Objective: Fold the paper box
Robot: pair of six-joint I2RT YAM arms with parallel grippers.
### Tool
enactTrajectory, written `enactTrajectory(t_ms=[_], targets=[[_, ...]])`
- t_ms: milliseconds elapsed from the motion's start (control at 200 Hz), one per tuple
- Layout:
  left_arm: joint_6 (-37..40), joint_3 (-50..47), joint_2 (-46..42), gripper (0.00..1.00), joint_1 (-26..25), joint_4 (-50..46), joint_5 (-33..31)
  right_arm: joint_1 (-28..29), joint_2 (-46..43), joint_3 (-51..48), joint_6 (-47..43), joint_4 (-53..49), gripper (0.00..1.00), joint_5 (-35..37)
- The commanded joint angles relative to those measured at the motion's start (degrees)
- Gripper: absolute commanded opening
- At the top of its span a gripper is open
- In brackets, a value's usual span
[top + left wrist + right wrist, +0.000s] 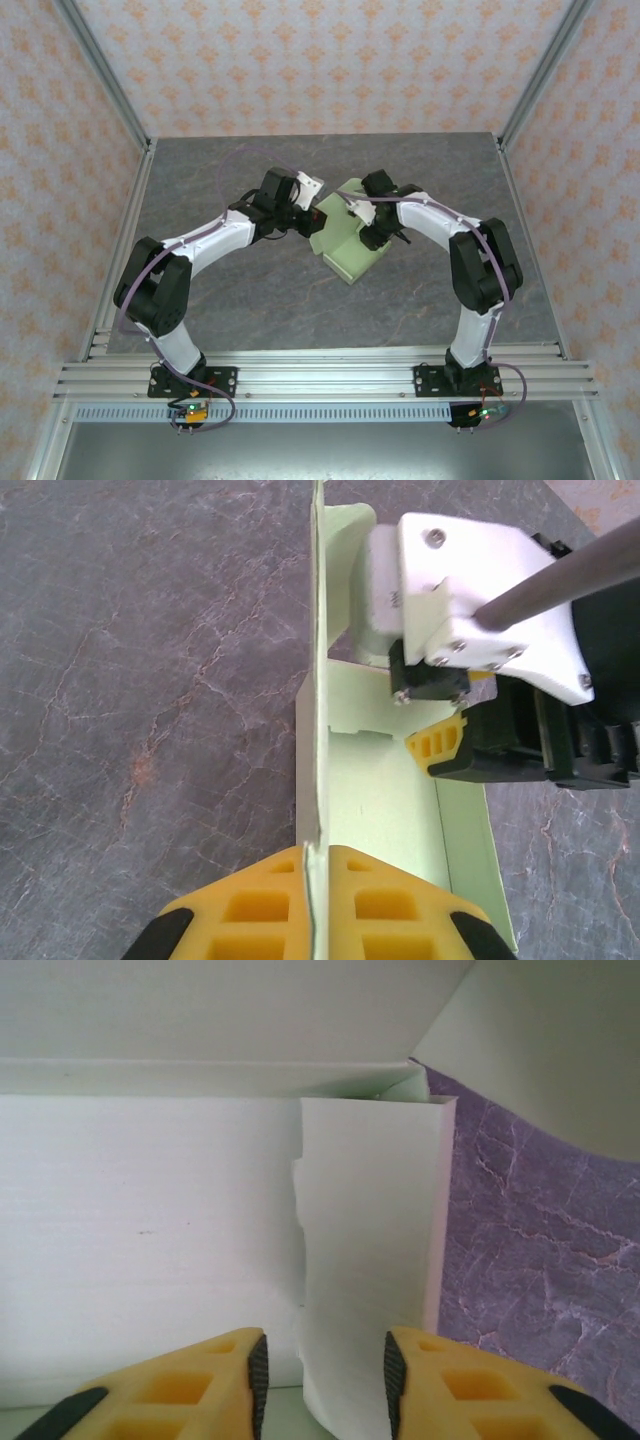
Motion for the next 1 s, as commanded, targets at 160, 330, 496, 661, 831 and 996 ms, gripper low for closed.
enactTrajectory(t_ms=[160, 330, 496, 661, 831, 996], targets=[[2.49, 2.13, 1.6, 0.0, -0.26, -2.29, 2.75, 0.43, 1.44, 0.18, -0.91, 1.34, 0.42, 6.33], [3.58, 4.01, 2.83, 0.0, -0.26, -5.05, 2.52, 0.08, -1.76, 0.09, 0.25, 1.27, 0.42, 2.65], [3.78, 4.5, 2.8, 0.0, -0.16, -5.98, 1.72, -1.36, -7.68, -2.13, 2.54, 3.77, 0.43, -1.43], [3.38, 4.42, 2.97, 0.0, -0.18, -5.57, 1.6, -2.18, -5.52, -1.05, 1.06, 1.71, 0.43, 0.38], [2.82, 4.49, 3.03, 0.0, -0.2, -5.02, 1.41, -2.15, -1.89, -2.07, 0.77, 2.61, 0.45, 1.59], [2.84, 4.67, 2.79, 0.0, -0.19, -4.8, 1.78, -1.99, 0.24, -2.62, 0.76, 3.92, 0.42, 1.58]])
